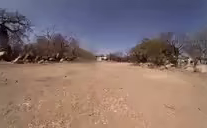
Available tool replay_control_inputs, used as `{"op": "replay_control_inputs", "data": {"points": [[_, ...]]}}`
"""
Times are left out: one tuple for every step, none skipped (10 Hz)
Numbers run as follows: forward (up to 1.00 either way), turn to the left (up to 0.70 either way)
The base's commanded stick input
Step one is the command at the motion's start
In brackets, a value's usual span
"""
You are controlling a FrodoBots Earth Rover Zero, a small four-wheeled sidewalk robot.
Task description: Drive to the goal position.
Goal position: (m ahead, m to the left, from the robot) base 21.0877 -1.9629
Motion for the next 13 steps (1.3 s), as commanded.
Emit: {"op": "replay_control_inputs", "data": {"points": [[1.00,0.00],[1.00,0.00],[1.00,0.00],[1.00,0.00],[1.00,0.00],[1.00,0.00],[1.00,0.00],[1.00,0.00],[1.00,0.00],[1.00,0.00],[1.00,0.00],[1.00,0.00],[1.00,0.00]]}}
